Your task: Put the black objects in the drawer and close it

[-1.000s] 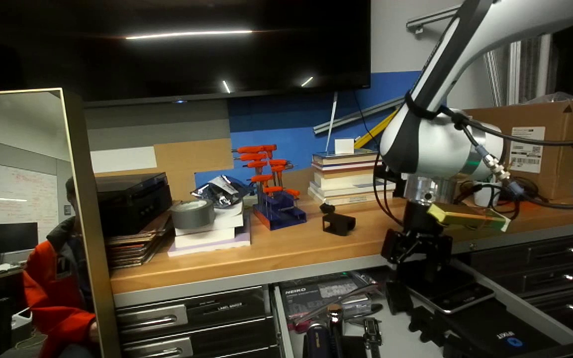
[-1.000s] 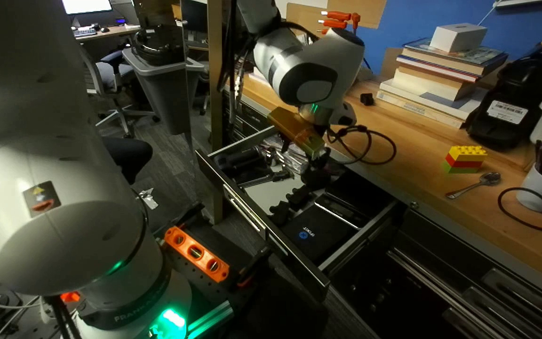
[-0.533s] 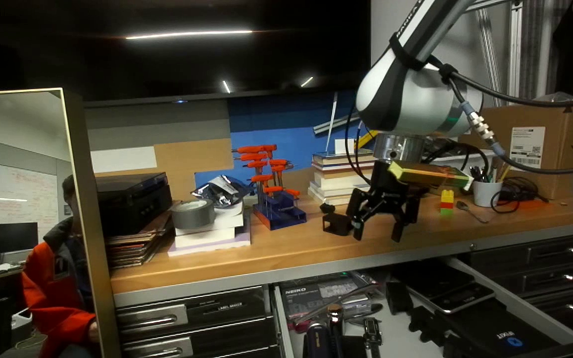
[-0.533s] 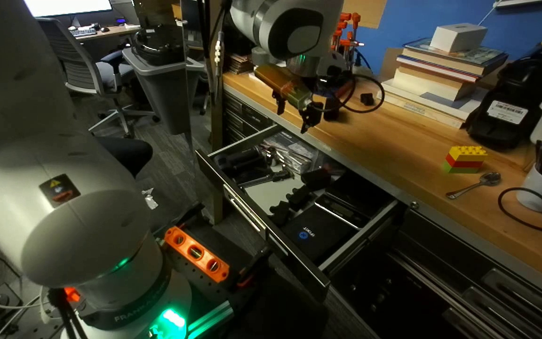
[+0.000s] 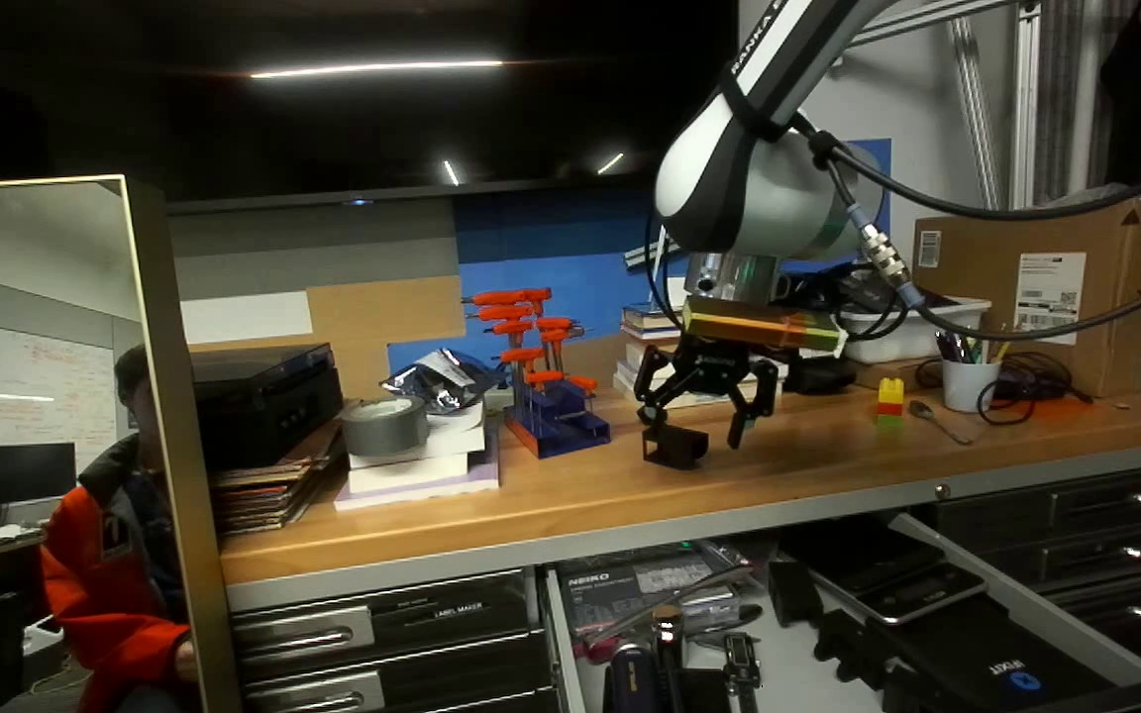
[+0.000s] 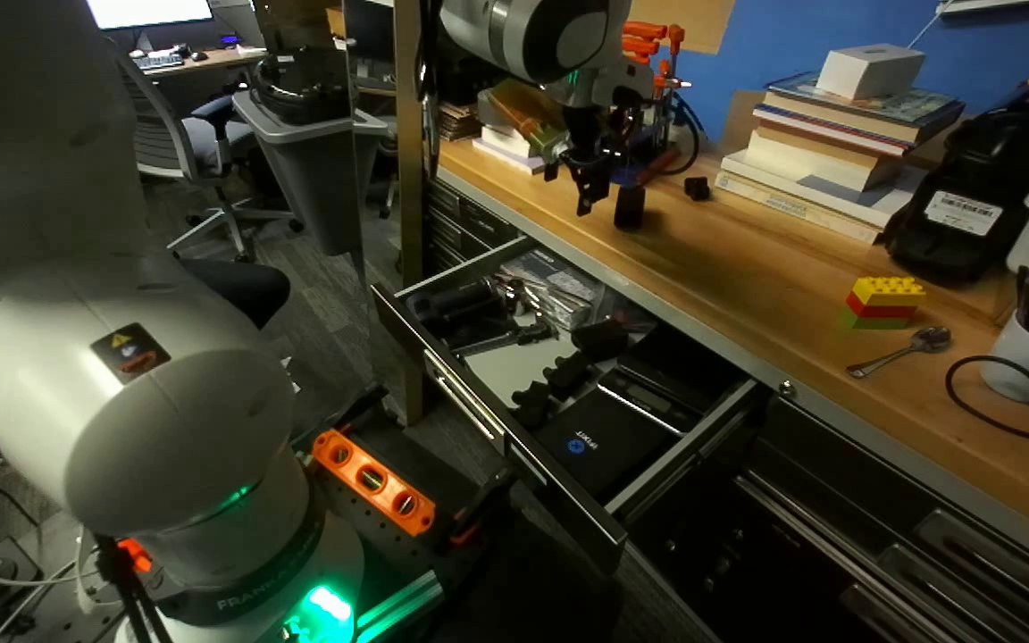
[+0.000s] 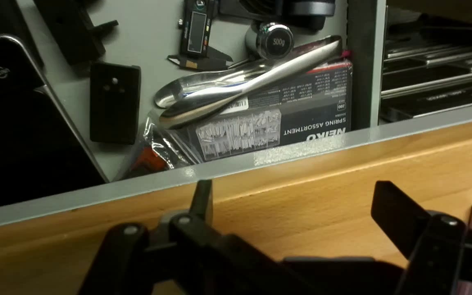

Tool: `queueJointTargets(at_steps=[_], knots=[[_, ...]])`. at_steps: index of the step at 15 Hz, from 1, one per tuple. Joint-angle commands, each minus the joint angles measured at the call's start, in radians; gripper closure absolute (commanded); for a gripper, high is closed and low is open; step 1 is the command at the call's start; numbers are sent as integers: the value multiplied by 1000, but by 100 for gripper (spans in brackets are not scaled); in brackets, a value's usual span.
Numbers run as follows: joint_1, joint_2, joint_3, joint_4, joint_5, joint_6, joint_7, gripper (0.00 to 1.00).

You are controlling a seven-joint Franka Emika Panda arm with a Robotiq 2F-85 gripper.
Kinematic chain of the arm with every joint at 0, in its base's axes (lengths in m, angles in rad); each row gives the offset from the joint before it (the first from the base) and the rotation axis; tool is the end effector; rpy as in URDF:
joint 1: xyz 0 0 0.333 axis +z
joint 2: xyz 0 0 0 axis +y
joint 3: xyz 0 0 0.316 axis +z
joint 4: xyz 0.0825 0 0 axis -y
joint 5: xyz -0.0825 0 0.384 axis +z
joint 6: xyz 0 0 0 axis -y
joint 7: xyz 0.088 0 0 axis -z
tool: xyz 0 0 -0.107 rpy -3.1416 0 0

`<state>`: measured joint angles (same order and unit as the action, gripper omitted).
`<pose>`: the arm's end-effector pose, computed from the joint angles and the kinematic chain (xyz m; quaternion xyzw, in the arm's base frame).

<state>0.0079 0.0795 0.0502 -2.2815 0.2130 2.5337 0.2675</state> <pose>0.5403 0.0290 0.3363 -0.9765 0.1850 -0.0732 0.0829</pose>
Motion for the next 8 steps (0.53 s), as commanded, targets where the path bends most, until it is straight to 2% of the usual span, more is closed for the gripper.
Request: queueJointTargets(at_steps=[1,8], knots=[[10,65,-15,67,26,52,87,0],[3,127,-19,116,190,135,133,0]])
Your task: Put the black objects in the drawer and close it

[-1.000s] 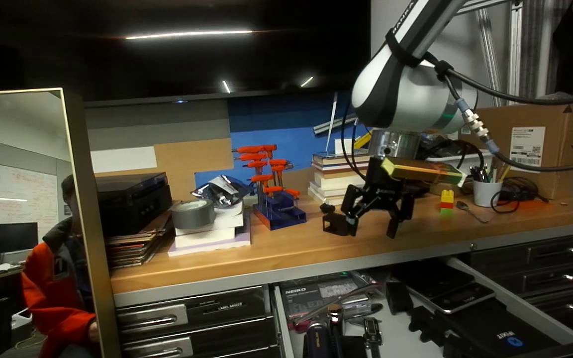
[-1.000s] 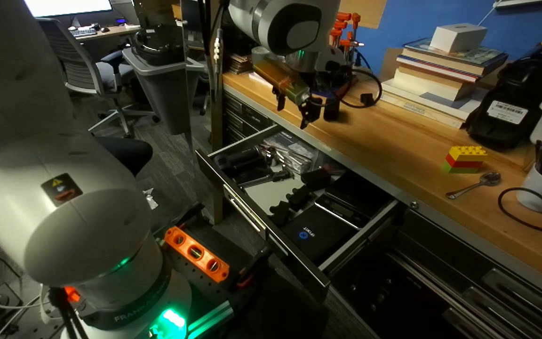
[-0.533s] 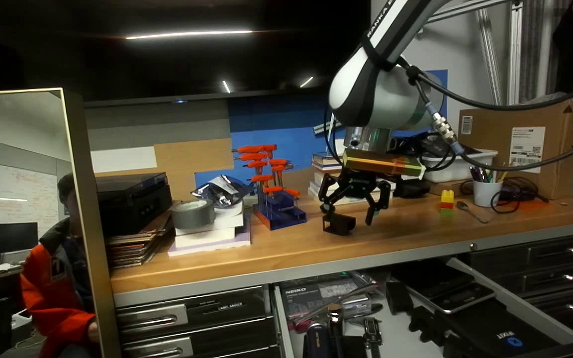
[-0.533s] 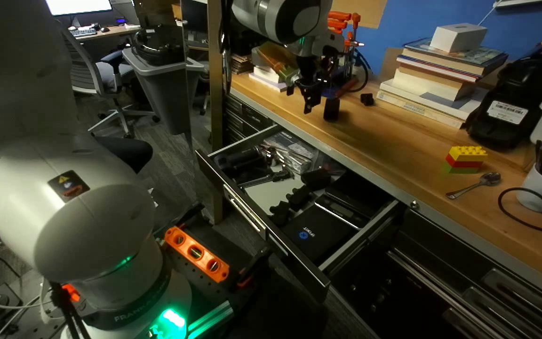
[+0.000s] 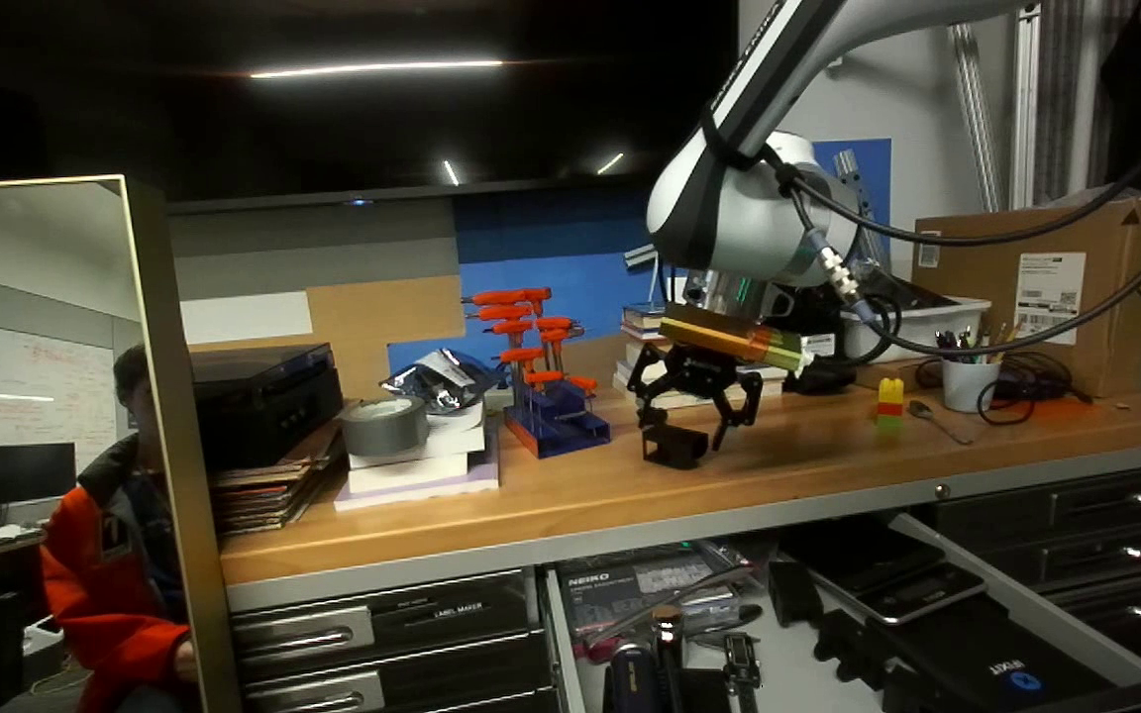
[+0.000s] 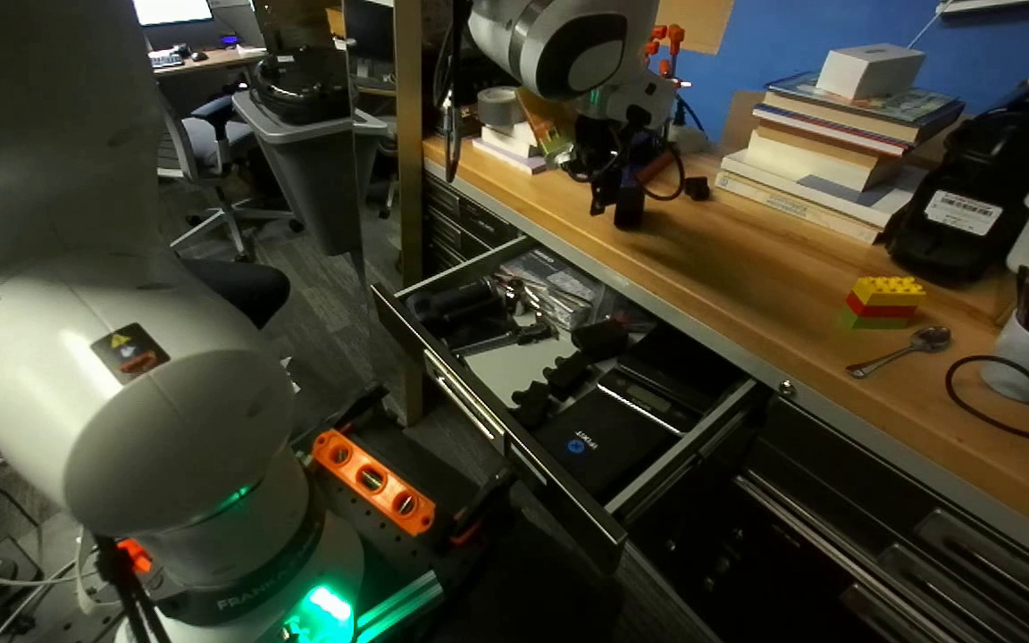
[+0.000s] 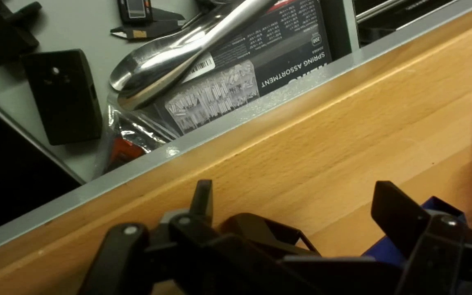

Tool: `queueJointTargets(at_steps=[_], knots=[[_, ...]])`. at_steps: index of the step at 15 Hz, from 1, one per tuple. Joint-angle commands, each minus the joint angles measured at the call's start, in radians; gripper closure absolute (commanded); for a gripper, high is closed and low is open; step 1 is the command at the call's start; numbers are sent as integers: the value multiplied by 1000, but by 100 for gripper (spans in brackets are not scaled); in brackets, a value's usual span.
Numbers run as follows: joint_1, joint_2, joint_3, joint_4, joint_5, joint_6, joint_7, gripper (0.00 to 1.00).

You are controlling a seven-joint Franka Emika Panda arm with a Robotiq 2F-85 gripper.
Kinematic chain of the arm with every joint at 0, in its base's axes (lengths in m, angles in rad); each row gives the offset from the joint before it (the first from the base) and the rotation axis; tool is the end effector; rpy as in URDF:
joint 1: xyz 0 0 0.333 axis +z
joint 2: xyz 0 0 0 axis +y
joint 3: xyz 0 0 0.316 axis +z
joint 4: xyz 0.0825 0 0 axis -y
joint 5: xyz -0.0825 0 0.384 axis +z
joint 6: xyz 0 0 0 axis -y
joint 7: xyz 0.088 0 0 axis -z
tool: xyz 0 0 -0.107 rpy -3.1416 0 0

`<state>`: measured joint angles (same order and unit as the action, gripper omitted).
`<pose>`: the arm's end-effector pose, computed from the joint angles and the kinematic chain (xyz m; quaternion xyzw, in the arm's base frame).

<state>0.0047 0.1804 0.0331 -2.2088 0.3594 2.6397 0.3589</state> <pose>0.5710 0.0123 0.3221 -0.9400 0.2995 -0.0989 0.1298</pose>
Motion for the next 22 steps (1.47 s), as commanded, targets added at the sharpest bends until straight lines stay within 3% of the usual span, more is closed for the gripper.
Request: queueJointTargets(at_steps=[1,7,15,18,22], knots=[[11,33,-5,47,40,48,54,0],[48,97,-38,88,-47,149,164,0],[174,163,-154,247,-494,12,146,0],[180,182,-154,287,-602,-29,88,0],[115,223,-98,304,-552,-54,-110,0]])
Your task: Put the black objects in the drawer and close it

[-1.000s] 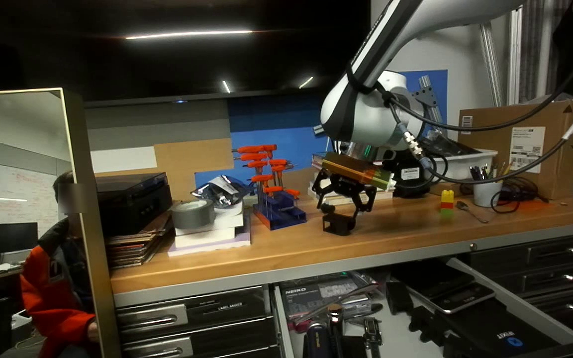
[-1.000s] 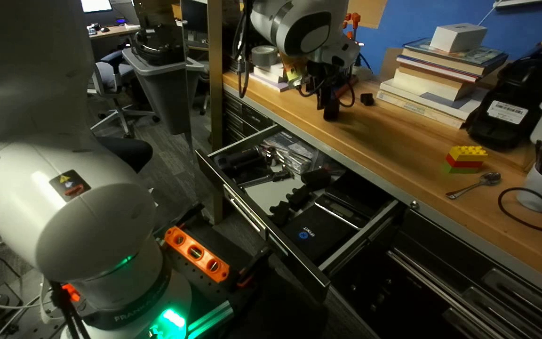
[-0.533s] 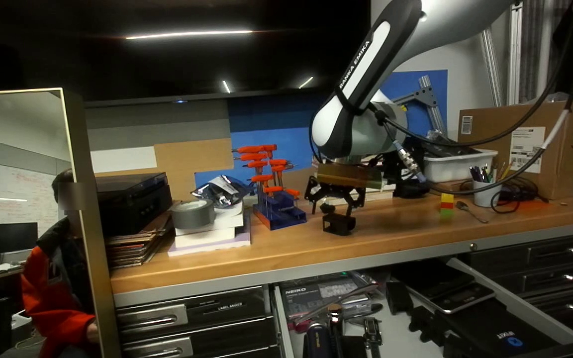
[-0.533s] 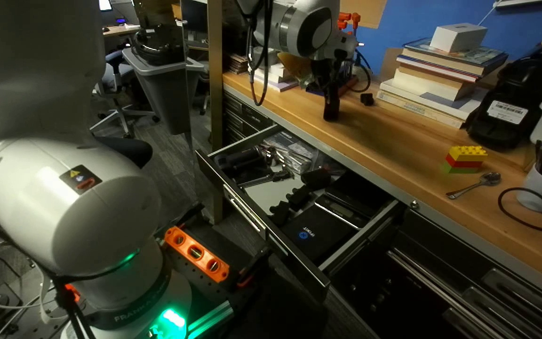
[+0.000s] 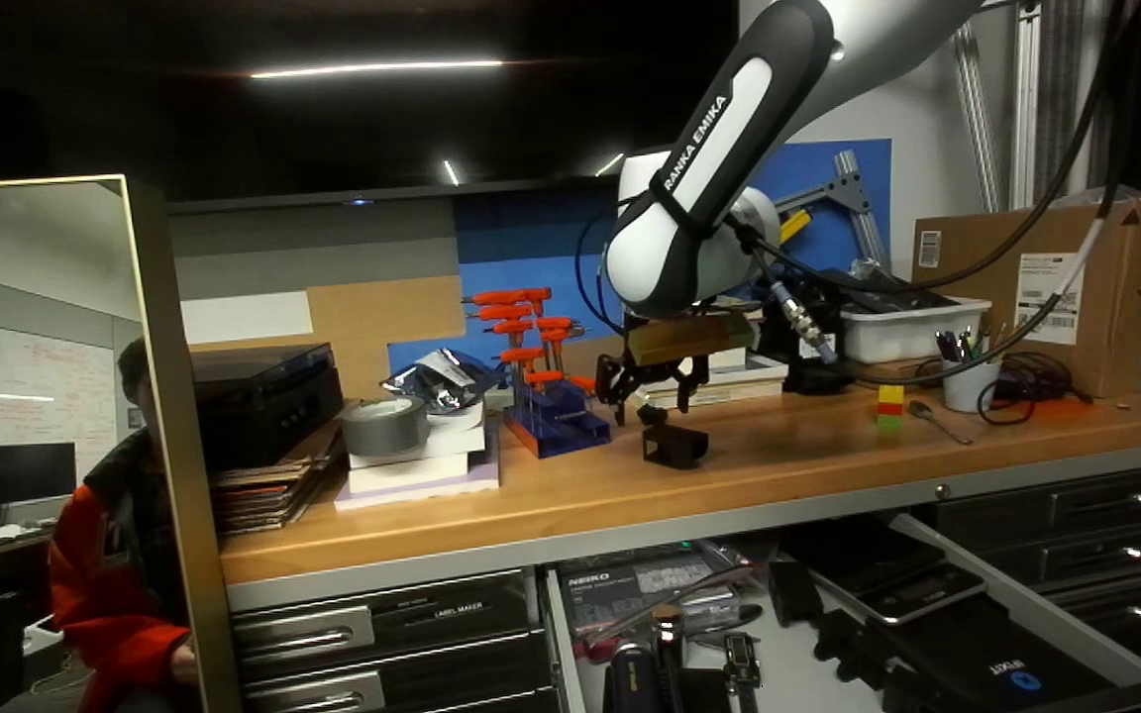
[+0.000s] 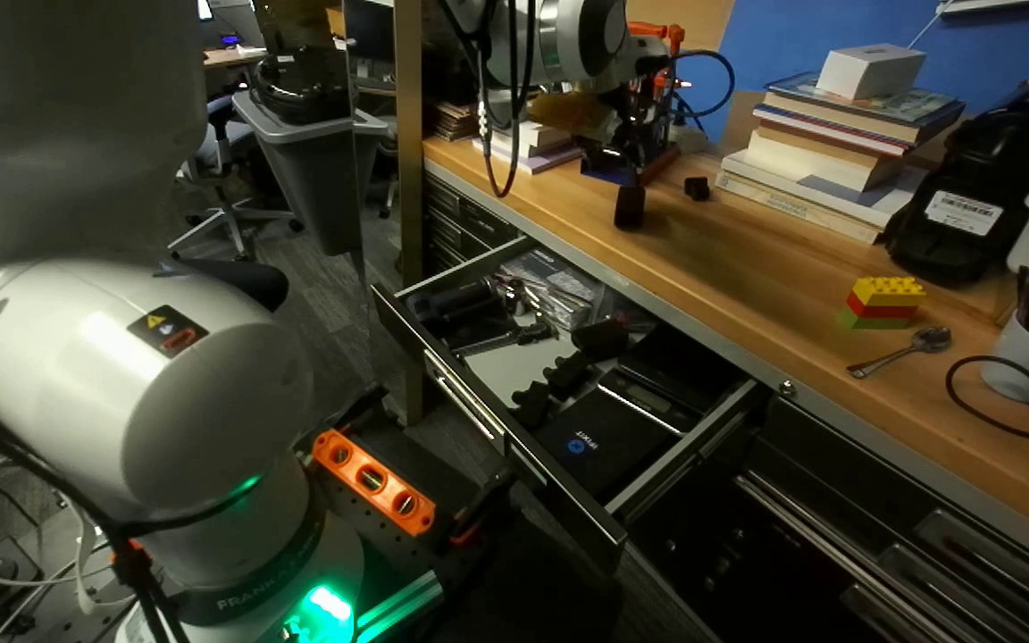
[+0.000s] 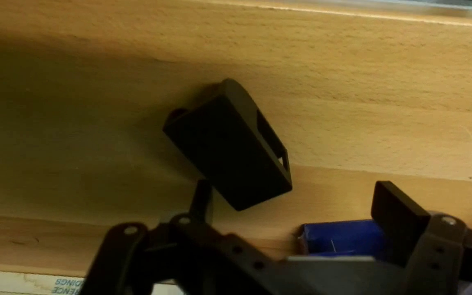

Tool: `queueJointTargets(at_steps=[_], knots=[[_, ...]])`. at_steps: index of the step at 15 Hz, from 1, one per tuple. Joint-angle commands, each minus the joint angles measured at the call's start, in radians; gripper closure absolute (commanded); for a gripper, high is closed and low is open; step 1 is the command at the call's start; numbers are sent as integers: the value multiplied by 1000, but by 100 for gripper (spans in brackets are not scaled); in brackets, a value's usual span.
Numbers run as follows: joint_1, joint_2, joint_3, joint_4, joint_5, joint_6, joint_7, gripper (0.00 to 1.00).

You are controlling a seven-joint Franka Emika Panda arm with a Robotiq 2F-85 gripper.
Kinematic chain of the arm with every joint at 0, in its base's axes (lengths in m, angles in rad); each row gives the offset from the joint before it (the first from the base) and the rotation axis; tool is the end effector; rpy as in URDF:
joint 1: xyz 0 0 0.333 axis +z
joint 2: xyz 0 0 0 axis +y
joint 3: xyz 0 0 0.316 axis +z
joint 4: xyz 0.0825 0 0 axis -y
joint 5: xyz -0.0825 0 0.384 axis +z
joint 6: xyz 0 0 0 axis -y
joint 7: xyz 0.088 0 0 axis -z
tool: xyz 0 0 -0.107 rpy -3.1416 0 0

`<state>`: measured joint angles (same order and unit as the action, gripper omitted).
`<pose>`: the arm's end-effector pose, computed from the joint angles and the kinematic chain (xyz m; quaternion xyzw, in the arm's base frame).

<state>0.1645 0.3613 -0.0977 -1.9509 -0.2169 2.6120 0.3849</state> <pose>0.6411 0.0514 0.3252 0.9831 -0.0668 0.1632 0.0493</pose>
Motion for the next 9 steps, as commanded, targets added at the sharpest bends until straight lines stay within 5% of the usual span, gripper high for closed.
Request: queueJointTargets(at_steps=[1,9], knots=[[-60,52,41,45,27,-31,-194,0],[-139,117,47,82,2,-52,-478,0]])
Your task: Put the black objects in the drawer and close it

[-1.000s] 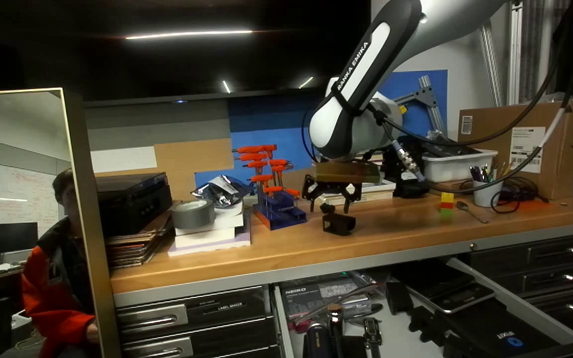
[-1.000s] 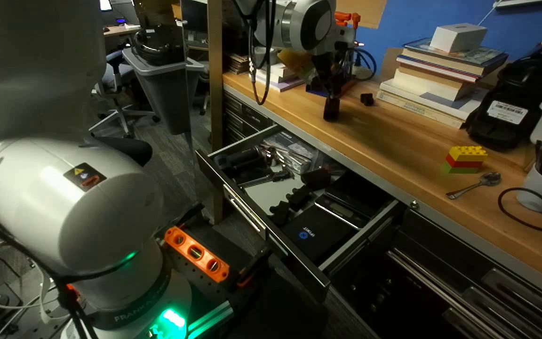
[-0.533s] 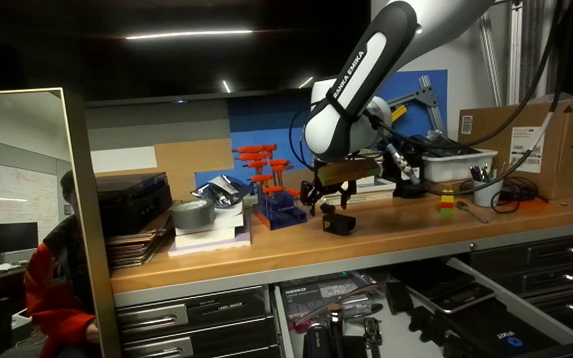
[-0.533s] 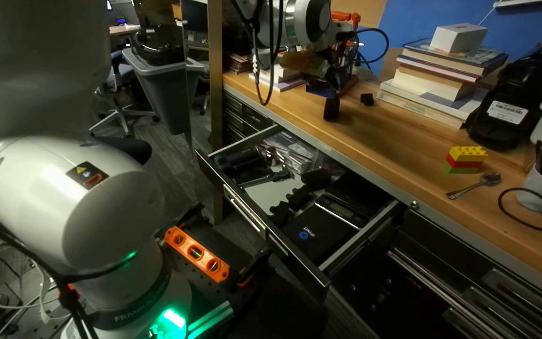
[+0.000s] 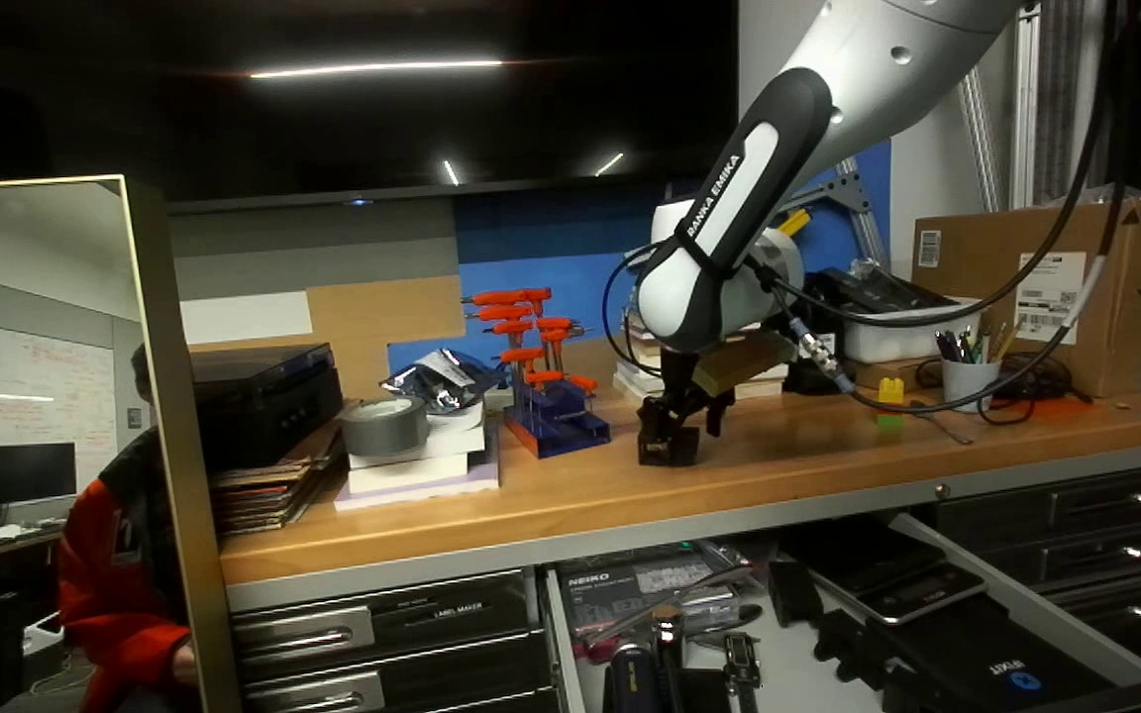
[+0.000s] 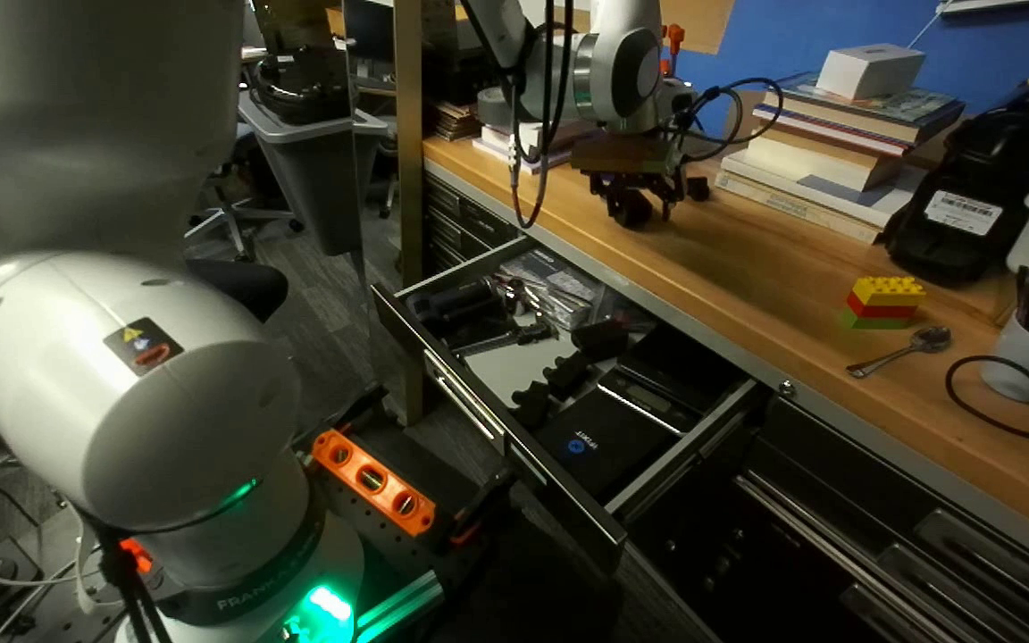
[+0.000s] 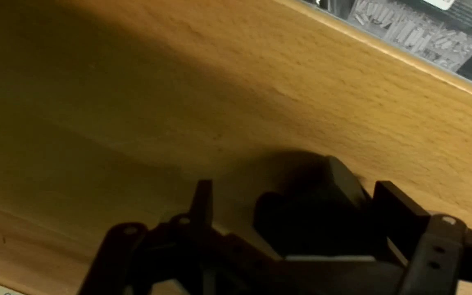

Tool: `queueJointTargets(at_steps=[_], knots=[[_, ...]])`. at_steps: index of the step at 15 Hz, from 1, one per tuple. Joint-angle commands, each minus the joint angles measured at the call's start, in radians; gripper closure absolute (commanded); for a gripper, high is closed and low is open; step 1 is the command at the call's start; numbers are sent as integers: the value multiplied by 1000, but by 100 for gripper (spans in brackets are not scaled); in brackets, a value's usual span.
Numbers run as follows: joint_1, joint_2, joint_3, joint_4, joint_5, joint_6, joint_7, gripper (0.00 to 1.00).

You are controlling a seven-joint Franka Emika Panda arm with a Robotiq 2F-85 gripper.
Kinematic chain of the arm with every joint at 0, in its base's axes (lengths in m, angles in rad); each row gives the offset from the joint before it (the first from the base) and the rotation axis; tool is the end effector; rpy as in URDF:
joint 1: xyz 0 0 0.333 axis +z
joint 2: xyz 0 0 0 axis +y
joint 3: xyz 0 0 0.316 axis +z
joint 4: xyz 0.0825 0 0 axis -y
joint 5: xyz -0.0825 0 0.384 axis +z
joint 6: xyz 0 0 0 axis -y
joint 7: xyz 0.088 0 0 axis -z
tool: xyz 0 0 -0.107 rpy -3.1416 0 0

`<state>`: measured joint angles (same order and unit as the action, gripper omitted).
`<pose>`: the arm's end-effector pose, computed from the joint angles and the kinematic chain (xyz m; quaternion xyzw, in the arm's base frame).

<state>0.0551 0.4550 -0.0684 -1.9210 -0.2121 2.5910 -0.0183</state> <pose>0.6471 -0.0018 0.2754 0.9870 0.0912 0.1049 0.0809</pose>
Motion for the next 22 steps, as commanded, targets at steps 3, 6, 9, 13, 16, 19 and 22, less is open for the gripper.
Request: queueJointTargets(at_steps=[3,6,9,13,16,19,22], knots=[[-40,37,23,67,-4,-37,-123,0],[-39,48,31,83,-9,-43,-157,0],[-38,59,48,99,-11,-53,-199,0],[-36,72,64,118,-17,-67,-238,0],[-33,75,70,122,-23,-70,-260,32],[-28,70,76,125,-19,-102,-260,56],[-19,65,71,143,-9,-191,-220,73]])
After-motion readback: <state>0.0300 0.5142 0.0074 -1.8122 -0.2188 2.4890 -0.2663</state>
